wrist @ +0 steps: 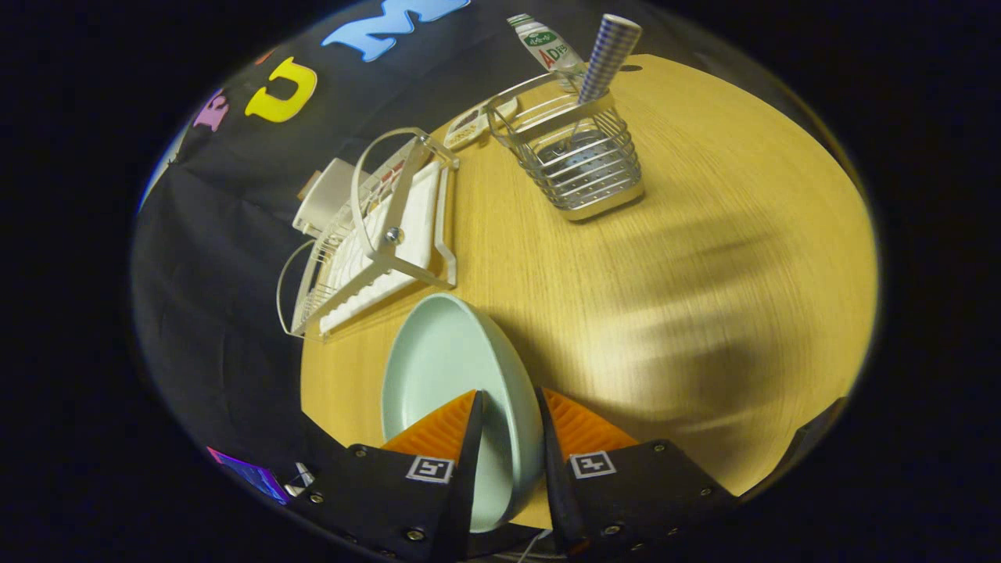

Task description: Take the plate from the dish rack, then take the spoon from the basket and place it into the plate.

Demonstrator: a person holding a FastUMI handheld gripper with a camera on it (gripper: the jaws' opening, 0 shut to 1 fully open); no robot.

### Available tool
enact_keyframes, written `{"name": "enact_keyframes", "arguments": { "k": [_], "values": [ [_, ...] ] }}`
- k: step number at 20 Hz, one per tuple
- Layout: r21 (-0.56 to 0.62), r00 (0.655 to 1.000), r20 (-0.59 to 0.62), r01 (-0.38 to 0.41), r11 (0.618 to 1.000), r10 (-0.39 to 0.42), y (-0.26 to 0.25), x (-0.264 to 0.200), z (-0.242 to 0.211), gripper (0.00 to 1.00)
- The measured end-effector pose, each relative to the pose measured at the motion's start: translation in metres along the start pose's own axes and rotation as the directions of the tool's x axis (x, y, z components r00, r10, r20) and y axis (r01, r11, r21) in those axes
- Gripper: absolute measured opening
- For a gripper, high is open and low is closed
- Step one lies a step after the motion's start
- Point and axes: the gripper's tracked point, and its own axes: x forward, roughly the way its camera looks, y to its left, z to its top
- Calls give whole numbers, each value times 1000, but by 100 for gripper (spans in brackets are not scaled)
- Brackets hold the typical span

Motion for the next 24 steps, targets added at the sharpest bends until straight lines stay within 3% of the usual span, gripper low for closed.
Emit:
{"name": "enact_keyframes", "arguments": {
  "k": [2,4,8,9,10,11,13,16,20,24],
  "values": [
    [-31,1000,19,8,999,-7,-3,-7,1,40],
    [-84,997,70,43,996,-37,-12,-20,9,51],
    [-197,974,217,104,975,-60,-19,-57,36,55],
    [-223,967,248,121,967,-64,-20,-67,42,66],
    [-246,957,284,133,960,-59,-19,-81,51,95],
    [-265,943,328,150,953,-57,-19,-86,59,96],
    [-308,893,449,191,932,-34,-16,-108,84,96],
    [-387,786,613,212,897,79,4,-139,120,96],
    [-430,631,769,396,811,99,2,-163,166,95],
    [-441,566,813,448,778,135,9,-158,188,94]
  ]
}}
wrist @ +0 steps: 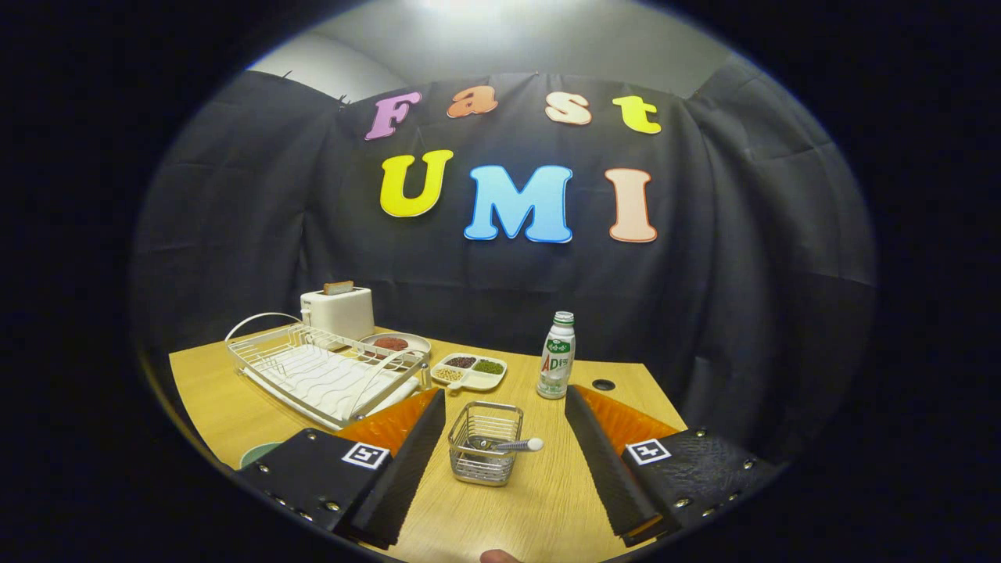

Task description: Take the plate from the dish rack, then take the spoon from the basket and place it into the plate.

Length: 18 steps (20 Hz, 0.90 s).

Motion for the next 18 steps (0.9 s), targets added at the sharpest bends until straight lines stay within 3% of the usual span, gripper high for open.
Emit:
{"name": "enact_keyframes", "arguments": {
  "k": [7,9,12,14,15,16,17,18],
  "values": [
    [115,996,-31,83,990,-79,-26,53,-47,90],
    [136,996,-37,83,987,-79,-29,63,-54,84],
    [167,997,-61,56,984,-46,-22,77,-64,67],
    [194,997,-80,15,981,0,-12,83,-72,42],
    [195,996,-89,5,981,13,-7,83,-74,35],
    [204,997,-74,10,979,6,-8,92,-76,36],
    [197,997,-82,28,980,-12,-11,77,-69,19],
    [196,996,-89,19,980,-2,-7,76,-70,18]
  ]
}}
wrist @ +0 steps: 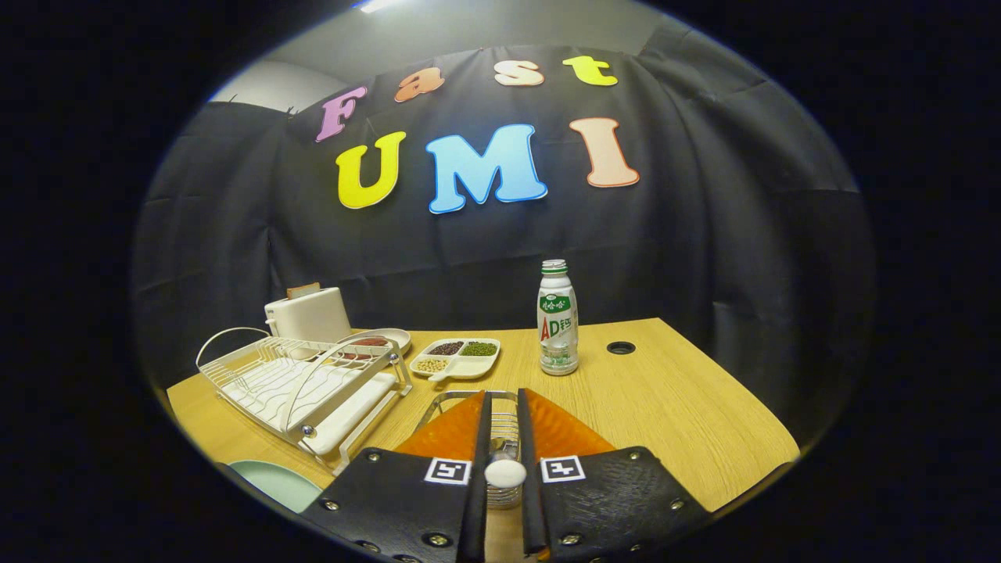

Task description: Take the plate from the dish rack, then take the spoon from the basket and place it into the plate.

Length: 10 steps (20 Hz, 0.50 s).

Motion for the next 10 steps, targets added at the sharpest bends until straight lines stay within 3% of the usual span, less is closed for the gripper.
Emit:
{"name": "enact_keyframes", "arguments": {
  "k": [2,10],
  "values": [
    [-11,1000,-2,4,1000,-4,1,1,1,14],
    [-17,1000,-22,20,1000,-20,6,-8,24,14]
  ]
}}
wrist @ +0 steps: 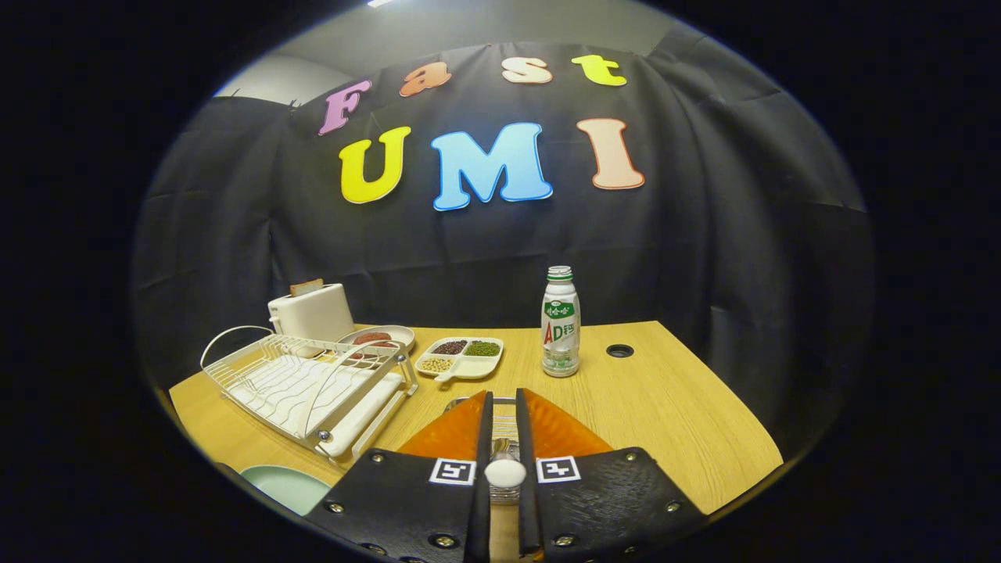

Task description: Take the plate from the dish rack, then take the spoon from the basket and place it into the plate.

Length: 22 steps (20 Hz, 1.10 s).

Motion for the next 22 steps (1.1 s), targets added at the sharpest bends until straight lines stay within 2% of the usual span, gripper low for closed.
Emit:
{"name": "enact_keyframes", "arguments": {
  "k": [12,18,22],
  "values": [
    [-21,1000,18,-16,1000,17,4,-55,71,14],
    [-1,998,-17,-53,999,53,23,-100,78,14],
    [16,992,-49,-113,993,114,50,-122,72,14]
  ]
}}
